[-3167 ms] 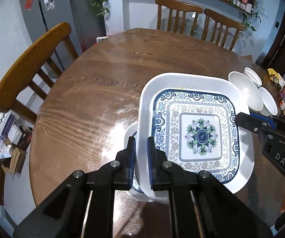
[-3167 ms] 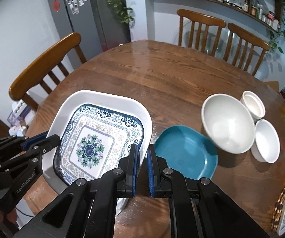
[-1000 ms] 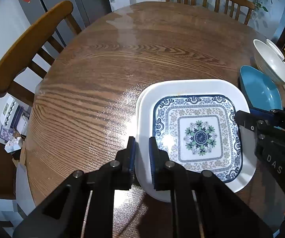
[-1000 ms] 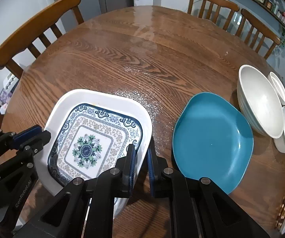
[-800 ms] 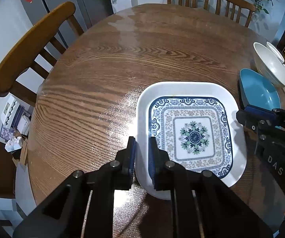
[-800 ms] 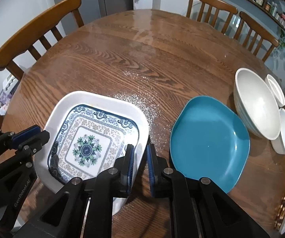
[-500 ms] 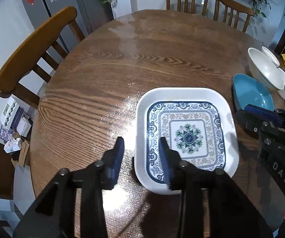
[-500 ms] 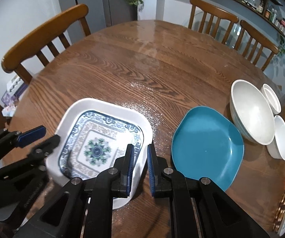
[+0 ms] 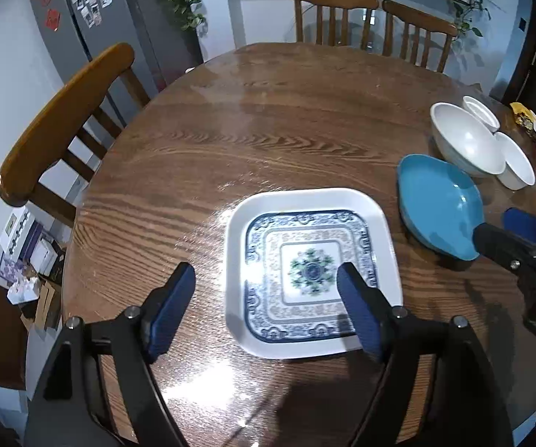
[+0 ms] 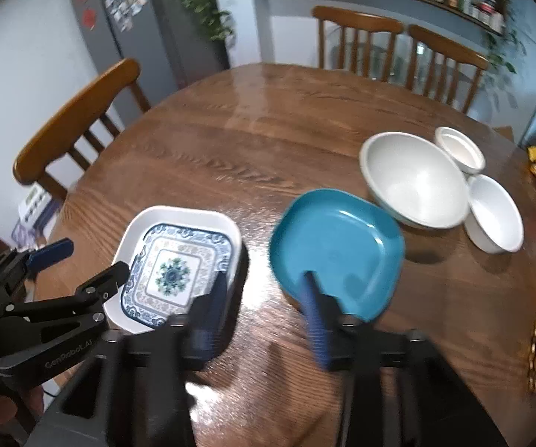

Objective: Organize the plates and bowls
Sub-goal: 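Lower the plate onto the first plate and open the left gripper, then reach the left gripper to the teal square plate and grip its rim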

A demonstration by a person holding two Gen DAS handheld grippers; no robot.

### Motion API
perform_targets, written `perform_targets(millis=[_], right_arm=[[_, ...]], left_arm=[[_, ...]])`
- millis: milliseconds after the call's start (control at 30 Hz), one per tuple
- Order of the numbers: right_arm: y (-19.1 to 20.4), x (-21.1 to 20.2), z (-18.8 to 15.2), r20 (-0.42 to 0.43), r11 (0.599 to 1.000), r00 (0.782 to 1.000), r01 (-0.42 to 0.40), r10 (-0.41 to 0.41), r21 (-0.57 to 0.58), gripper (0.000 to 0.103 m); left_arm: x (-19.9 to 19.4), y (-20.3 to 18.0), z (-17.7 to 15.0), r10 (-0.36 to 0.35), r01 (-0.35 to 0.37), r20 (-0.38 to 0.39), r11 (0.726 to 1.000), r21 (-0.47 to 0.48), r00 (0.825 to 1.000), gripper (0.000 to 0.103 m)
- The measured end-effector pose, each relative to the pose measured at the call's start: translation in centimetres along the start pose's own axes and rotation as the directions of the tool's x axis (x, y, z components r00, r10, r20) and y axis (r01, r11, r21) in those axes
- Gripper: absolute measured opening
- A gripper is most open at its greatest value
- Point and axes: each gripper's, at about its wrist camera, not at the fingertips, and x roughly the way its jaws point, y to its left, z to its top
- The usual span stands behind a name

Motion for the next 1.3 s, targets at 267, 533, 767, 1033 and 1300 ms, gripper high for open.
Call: perform_targets(millis=[267, 533, 767, 1033, 1300], right_arm=[[-4.0, -2.7, -1.0, 0.041, 0.993, 0.999, 0.002, -0.007, 0.115, 0.058], [-8.0, -5.1, -2.5, 0.080, 0.975, 0.995, 0.032, -0.050, 0.221, 0.058], [-10.6, -6.6, -3.4, 0.096, 0.958, 0.992, 0.056, -0.086, 0.283, 0.058], [-12.7, -6.9, -3.7, 0.099, 0.943, 0.989, 0.070, -0.108, 0.327, 0.058], [-13.4, -5.5, -3.4, 0.067, 0.936, 0.992, 0.078, -0.107, 0.343, 0.058]], left_arm=[[-0.9, -3.1, 0.4, -0.021, 0.019, 0.015, 0.998, 0.064, 1.000, 0.087], [-1.8, -6.3, 0.9, -0.052, 0.048, 0.031, 0.990, 0.131, 0.998, 0.093], [-2.8, -8.9, 1.5, -0.081, 0.069, 0.058, 0.980, 0.188, 0.995, 0.096], [-2.5, -10.7, 2.6, -0.097, 0.079, 0.070, 0.971, 0.225, 0.993, 0.096], [-0.7, -11.8, 4.2, -0.088, 0.071, 0.060, 0.967, 0.245, 0.994, 0.096]])
